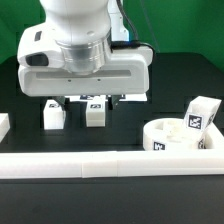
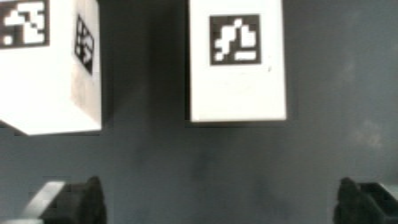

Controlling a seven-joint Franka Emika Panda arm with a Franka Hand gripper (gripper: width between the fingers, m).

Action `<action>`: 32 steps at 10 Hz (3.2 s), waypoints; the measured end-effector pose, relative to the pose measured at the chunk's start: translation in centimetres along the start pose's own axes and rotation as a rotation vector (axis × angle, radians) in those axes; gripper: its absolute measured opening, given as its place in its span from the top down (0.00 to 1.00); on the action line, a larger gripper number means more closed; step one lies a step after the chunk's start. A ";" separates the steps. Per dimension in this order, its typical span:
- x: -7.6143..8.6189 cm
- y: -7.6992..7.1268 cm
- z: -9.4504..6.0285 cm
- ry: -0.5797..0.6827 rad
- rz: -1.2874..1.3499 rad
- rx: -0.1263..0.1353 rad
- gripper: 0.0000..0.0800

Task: Assemble stool

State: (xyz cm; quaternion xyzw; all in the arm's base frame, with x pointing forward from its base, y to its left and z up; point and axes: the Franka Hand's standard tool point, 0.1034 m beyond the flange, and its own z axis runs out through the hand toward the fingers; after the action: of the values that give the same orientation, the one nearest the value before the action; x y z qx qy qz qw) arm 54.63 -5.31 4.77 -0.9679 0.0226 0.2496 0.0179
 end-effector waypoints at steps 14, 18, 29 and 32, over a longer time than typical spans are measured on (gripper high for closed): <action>-2.1 -0.5 5.1 -0.608 0.011 -0.007 0.19; -1.9 -0.2 5.2 -0.599 0.014 -0.006 0.58; -2.8 -2.4 1.2 -0.590 0.032 -0.015 0.58; -1.3 -2.5 1.5 -0.479 0.047 -0.021 0.58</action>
Offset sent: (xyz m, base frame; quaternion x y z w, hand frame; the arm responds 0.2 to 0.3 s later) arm -0.0065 -0.0064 -0.0102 -0.0328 -0.1895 0.0088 0.9813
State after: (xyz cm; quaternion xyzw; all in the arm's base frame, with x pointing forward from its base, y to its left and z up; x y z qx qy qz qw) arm 52.91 -2.67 4.14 -0.8805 0.0376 0.4725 0.0069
